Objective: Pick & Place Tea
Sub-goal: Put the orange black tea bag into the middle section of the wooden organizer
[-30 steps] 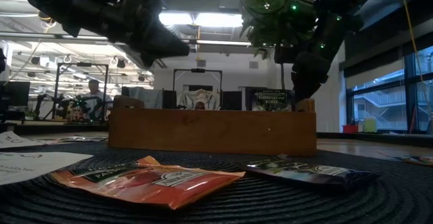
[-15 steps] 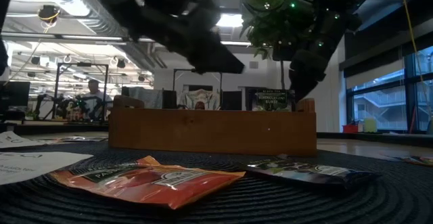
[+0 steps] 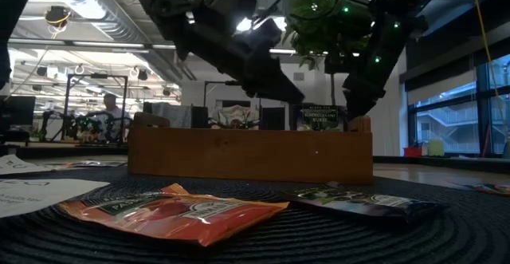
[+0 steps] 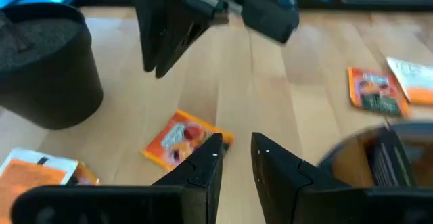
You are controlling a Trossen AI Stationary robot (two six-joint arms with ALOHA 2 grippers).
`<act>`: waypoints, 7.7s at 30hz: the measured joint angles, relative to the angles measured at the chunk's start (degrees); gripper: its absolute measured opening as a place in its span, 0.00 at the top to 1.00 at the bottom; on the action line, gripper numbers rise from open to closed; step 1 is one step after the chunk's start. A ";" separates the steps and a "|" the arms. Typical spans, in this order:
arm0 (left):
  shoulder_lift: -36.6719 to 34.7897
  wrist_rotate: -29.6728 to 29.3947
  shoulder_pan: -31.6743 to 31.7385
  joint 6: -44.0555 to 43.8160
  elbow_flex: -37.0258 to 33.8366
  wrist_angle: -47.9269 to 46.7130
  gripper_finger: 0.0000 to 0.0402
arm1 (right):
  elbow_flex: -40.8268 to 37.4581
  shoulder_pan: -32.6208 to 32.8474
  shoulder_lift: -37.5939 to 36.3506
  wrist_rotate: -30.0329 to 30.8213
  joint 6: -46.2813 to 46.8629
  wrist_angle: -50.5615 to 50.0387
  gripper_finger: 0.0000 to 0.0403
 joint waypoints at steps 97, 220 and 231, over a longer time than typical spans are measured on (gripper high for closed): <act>20.27 7.69 4.04 -3.03 12.03 -2.44 0.99 | -9.84 -12.00 8.79 -31.90 20.61 20.70 0.95; -18.57 -1.95 -8.66 -2.27 -26.72 46.13 0.99 | -11.65 30.94 -3.83 19.30 -25.81 69.13 0.58; -18.57 12.10 -7.40 -4.34 -26.72 45.85 0.99 | -11.65 31.19 -4.09 -0.61 -20.88 67.48 0.61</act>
